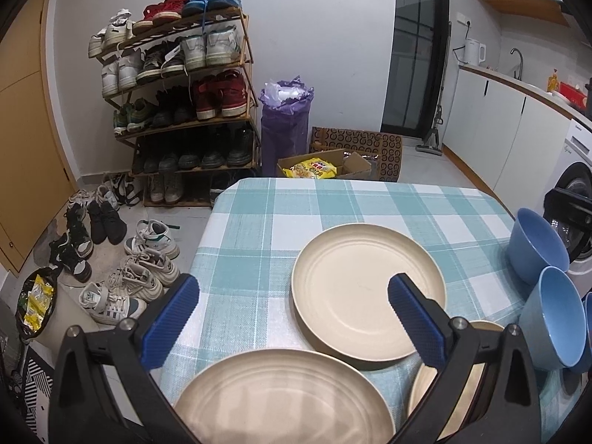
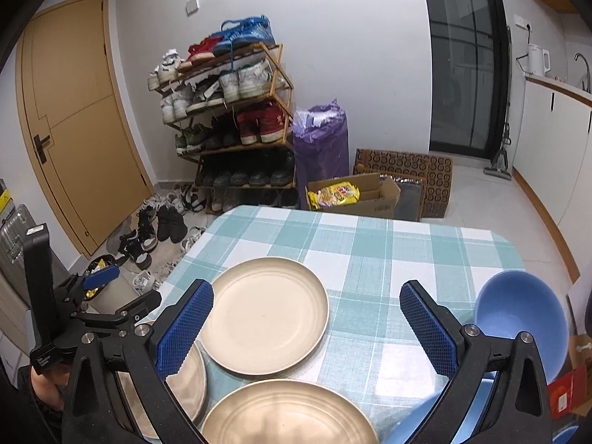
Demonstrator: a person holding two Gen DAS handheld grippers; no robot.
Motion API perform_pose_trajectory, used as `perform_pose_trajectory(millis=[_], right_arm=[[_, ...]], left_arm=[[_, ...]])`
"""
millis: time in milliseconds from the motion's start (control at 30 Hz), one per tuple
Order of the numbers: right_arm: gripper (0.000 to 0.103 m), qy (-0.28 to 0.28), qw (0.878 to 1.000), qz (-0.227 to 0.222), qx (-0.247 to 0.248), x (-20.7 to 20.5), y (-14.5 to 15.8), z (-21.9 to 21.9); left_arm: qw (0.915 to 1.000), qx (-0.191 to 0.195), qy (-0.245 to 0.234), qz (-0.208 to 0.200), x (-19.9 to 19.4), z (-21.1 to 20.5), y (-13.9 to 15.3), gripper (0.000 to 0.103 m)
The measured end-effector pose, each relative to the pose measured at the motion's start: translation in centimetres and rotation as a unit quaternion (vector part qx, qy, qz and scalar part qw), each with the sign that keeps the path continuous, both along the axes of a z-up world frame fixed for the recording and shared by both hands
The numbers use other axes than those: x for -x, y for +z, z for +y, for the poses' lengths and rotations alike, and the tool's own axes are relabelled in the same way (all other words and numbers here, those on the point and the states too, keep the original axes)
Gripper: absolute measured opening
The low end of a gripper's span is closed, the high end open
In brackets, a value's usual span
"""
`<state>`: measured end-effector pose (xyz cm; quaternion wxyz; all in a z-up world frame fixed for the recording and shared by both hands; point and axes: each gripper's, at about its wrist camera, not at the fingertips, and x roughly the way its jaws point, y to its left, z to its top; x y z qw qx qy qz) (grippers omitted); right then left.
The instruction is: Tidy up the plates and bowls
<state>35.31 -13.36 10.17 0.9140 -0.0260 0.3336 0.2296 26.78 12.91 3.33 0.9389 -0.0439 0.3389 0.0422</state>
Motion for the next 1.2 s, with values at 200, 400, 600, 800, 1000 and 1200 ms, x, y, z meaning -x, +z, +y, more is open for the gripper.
perform_pose_trajectory(millis=[200, 400, 600, 800, 1000, 1200], right_arm=[[0.103, -0.003, 0.999, 0.024, 0.023, -2.1, -2.2, 1.7], [0.103, -0.002, 0.998, 0.054, 0.037, -4.2, -4.7, 3.1], [0.103, -0.007, 0.995, 0.085, 0.048, -6.0, -7.3, 4.0], [0.103, -0.013, 0.992, 0.106, 0.065, -7.6, -9.9, 4.6], [0.103, -0.017, 0.987, 0.131, 0.089, -8.8, -12.6, 5.0], [0.103, -0.016, 0.984, 0.145, 0.103, -9.6, -14.2, 5.3]], left_arm=[[0.9998, 0.002, 0.002, 0.018, -1.6, 0.5, -1.5, 0.102], [0.9992, 0.003, 0.002, 0.039, -3.2, 0.8, -3.1, 0.102], [0.9981, 0.000, -0.002, 0.061, -4.8, 0.7, -4.8, 0.102], [0.9969, 0.000, -0.004, 0.078, -6.0, 0.6, -6.3, 0.102], [0.9955, -0.004, -0.005, 0.095, -7.2, 0.5, -7.7, 0.102], [0.9938, -0.004, -0.008, 0.111, -8.0, 0.4, -9.0, 0.102]])
